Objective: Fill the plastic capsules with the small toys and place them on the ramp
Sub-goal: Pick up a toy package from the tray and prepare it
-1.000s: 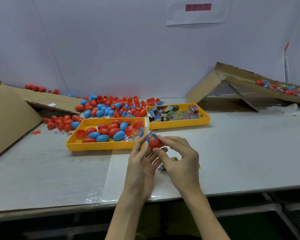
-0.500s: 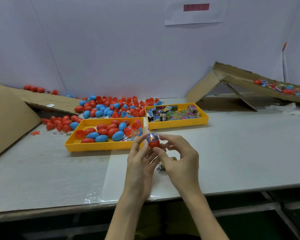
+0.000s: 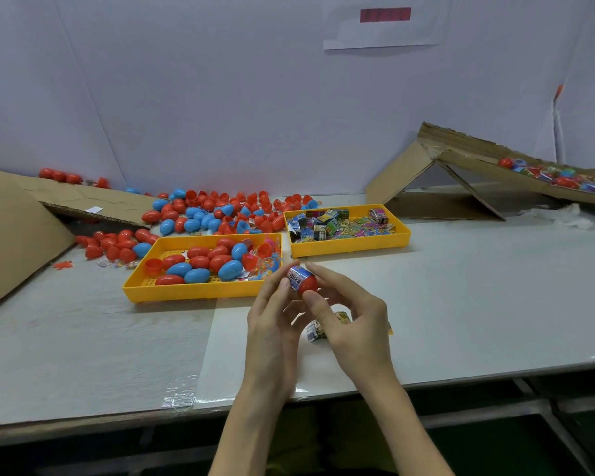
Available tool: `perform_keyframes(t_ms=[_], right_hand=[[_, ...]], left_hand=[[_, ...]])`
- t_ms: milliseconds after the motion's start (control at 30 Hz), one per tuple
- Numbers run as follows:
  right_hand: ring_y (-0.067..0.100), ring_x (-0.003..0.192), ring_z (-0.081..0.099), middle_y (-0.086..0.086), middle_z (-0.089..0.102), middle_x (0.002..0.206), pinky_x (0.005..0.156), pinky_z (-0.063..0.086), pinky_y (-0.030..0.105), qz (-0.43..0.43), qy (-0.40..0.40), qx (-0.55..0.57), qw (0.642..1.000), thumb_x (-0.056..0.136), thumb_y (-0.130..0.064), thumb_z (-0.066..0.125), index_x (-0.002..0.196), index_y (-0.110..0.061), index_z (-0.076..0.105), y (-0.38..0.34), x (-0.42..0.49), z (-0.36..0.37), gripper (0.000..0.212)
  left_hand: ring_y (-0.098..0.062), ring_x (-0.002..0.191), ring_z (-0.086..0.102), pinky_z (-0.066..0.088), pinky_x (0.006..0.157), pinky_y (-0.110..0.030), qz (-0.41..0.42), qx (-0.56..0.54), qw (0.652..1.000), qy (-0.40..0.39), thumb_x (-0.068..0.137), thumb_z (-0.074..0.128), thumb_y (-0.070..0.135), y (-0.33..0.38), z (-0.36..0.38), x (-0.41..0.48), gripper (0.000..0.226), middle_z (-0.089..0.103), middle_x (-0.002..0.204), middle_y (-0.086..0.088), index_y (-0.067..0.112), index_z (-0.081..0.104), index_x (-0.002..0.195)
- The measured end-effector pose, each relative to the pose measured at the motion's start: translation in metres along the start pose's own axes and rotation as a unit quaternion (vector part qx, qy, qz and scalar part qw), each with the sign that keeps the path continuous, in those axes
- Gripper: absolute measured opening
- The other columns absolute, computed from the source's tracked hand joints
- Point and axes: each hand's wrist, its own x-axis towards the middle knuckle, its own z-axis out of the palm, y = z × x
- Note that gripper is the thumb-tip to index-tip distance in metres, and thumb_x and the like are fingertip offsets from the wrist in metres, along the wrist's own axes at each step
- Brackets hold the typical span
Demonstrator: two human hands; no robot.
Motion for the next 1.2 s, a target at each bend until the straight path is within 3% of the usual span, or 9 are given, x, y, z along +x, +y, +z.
perform_keyframes(t_ms=[133,300,500,667,867,1000,1200], right_hand=[[0.015,0.091,0.069,-0.024,0.073,0.101,0.078,0.057,0.022,0.017,-0.006,0.016,1.0,0.08,-0.033,0.072,0.115,-0.041,0.067,0.0005,-0.0003,-0.0012,0.036],[0.002,0.09,0.071,-0.022,0.075,0.095,0.075,0.052,0.013,0.041,0.006,0.061,0.997,0.074,-0.033,0.075,0.106,-0.036,0.072,0.0022,0.0003,-0.0011,0.033],[0.008,0.093,0.073,-0.012,0.077,0.098,0.075,0.056,0.019,0.068,-0.009,0.092,0.993,0.089,-0.023,0.071,0.112,-0.028,0.073,0.0032,0.0028,-0.0034,0.023],[0.015,0.096,0.071,-0.008,0.074,0.1,0.076,0.059,0.029,0.069,-0.008,0.065,0.995,0.087,-0.028,0.071,0.111,-0.025,0.072,0.004,0.0038,-0.0027,0.025],[0.014,0.092,0.07,-0.009,0.074,0.1,0.071,0.057,0.022,0.062,-0.027,0.056,0.996,0.087,-0.025,0.069,0.116,-0.024,0.072,0.0048,0.0021,-0.0044,0.029],[0.014,0.093,0.071,-0.013,0.074,0.103,0.074,0.057,0.022,0.057,-0.018,0.077,0.995,0.088,-0.022,0.065,0.121,-0.031,0.068,0.0042,0.0012,-0.0061,0.034],[0.017,0.102,0.071,-0.005,0.076,0.104,0.086,0.059,0.041,0.067,-0.024,0.093,0.993,0.088,-0.019,0.066,0.115,-0.022,0.072,0.0051,0.0023,-0.0068,0.028]], left_hand=[[-0.029,0.104,0.069,0.051,0.096,-0.046,0.002,-0.003,1.0,0.002,0.089,0.059,0.033,-0.0009,0.0004,0.0003,0.025,0.073,0.111,-0.01,0.028,0.076,0.107],[-0.019,0.092,0.066,0.048,0.089,-0.041,0.004,-0.01,1.0,-0.006,0.086,0.064,0.035,-0.0002,-0.0007,0.0005,0.02,0.07,0.099,-0.007,0.027,0.075,0.101],[-0.014,0.084,0.064,0.049,0.079,-0.032,0.0,0.004,1.0,0.003,0.083,0.063,0.032,0.0016,0.0022,-0.0013,0.019,0.069,0.088,-0.003,0.029,0.075,0.098],[-0.024,0.093,0.061,0.05,0.086,-0.04,0.007,0.007,1.0,0.013,0.085,0.064,0.029,0.0005,0.0027,-0.0015,0.017,0.068,0.092,-0.008,0.026,0.074,0.099],[-0.031,0.099,0.06,0.046,0.093,-0.049,-0.003,0.004,1.0,0.02,0.085,0.063,0.045,0.0009,0.0019,-0.0015,0.035,0.063,0.103,-0.019,0.024,0.072,0.111],[-0.032,0.1,0.055,0.045,0.092,-0.047,-0.006,0.015,1.0,-0.015,0.082,0.066,0.045,0.0006,0.0009,-0.0019,0.044,0.068,0.108,-0.014,0.019,0.072,0.117],[-0.028,0.098,0.054,0.05,0.087,-0.038,0.01,-0.003,1.0,-0.015,0.086,0.068,0.042,0.0003,0.0004,-0.0016,0.031,0.067,0.102,-0.01,0.02,0.075,0.106]])
